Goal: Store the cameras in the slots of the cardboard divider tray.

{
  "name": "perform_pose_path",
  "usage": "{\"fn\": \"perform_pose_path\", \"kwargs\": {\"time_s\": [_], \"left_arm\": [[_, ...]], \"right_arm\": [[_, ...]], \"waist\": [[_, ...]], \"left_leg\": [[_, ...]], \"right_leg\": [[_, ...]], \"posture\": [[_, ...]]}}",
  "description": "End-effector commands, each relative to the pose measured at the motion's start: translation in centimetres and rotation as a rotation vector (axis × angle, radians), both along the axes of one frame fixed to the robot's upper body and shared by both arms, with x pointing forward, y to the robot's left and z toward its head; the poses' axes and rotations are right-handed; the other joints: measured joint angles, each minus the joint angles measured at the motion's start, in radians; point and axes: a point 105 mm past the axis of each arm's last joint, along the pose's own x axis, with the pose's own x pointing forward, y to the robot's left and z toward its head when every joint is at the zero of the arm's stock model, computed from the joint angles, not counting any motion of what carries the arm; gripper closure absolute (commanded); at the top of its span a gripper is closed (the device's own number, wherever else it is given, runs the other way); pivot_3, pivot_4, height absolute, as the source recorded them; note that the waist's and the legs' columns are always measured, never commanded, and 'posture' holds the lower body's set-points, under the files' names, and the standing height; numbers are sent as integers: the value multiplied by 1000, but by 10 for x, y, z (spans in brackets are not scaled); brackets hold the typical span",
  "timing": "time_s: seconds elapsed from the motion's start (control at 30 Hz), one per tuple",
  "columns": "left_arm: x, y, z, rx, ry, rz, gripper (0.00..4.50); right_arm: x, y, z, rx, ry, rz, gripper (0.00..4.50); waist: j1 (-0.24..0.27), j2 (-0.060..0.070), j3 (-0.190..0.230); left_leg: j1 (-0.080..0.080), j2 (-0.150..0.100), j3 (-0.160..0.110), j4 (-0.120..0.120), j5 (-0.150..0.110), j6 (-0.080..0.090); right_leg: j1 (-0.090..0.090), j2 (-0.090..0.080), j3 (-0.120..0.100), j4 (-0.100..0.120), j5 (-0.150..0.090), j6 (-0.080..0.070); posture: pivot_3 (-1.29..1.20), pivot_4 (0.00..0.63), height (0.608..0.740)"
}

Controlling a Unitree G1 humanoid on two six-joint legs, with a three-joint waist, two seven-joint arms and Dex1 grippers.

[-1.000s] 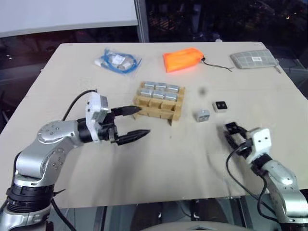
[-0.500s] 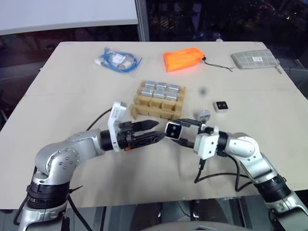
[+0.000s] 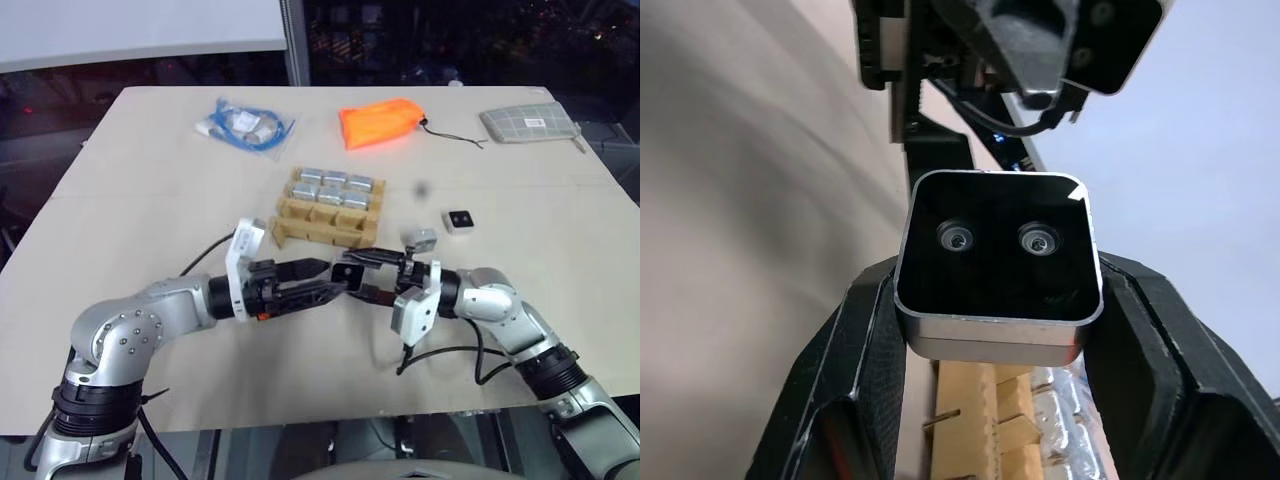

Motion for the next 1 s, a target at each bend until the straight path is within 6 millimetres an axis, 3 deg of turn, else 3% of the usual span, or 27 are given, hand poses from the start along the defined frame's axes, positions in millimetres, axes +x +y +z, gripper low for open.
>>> {"fn": "perform_pose_path", "kwargs": {"time_s": [0.03,0.07,0.17,0.3,0.37,0.5,0.63,0.7,0.9,1.0], "left_arm": [[-2,-2,6,-5,-23,-29,0],[-3,-3,6,-6,-22,-37,0],[-3,-3,7,-9,-23,-41,861],[-1,-3,7,-9,-27,-39,2856],[-2,-3,7,-7,-26,-43,3589],[-1,-4,7,-1,-35,-42,3698],[2,-4,8,-8,-47,-26,3698],[5,-4,11,-13,-73,-13,3698],[18,5,30,-6,-204,33,3698],[29,19,38,125,-368,35,3698]], "right_arm": [[-5,3,16,40,-74,31,2566],[-6,3,16,41,-78,33,2566],[-7,4,16,38,-84,42,2566],[-8,4,16,39,-85,48,2566],[-8,4,16,39,-86,52,2566],[-7,3,14,31,-56,47,2566],[-5,2,14,36,-24,34,662],[-3,1,10,23,5,19,100],[7,-26,3,-8,178,-77,100],[3,-47,-1,29,544,-138,100]], "waist": [[0,0,0],[0,0,0],[-1,0,0],[0,0,0],[0,0,0],[-1,0,0],[0,0,0],[0,0,0],[2,0,0],[6,-1,1]], "left_leg": [[0,0,0,0,0,0],[0,0,0,0,0,0],[0,0,0,0,0,0],[0,0,0,0,0,0],[0,0,0,0,0,0],[0,0,0,0,0,0],[0,0,0,0,0,0],[0,0,0,0,0,0],[0,0,0,0,0,0],[-1,0,-1,0,0,0]], "right_leg": [[0,0,0,0,0,0],[0,0,0,0,0,0],[0,0,0,0,0,0],[0,0,0,0,0,0],[0,0,0,0,0,0],[0,0,0,0,0,0],[0,0,0,0,0,0],[0,0,0,0,0,0],[0,0,0,0,0,0],[1,0,-1,0,0,0]], "posture": [[0,150,740],[0,150,740],[0,150,740],[0,150,740],[0,150,740],[0,150,740],[0,150,740],[0,150,740],[0,150,740],[0,150,740]]}}
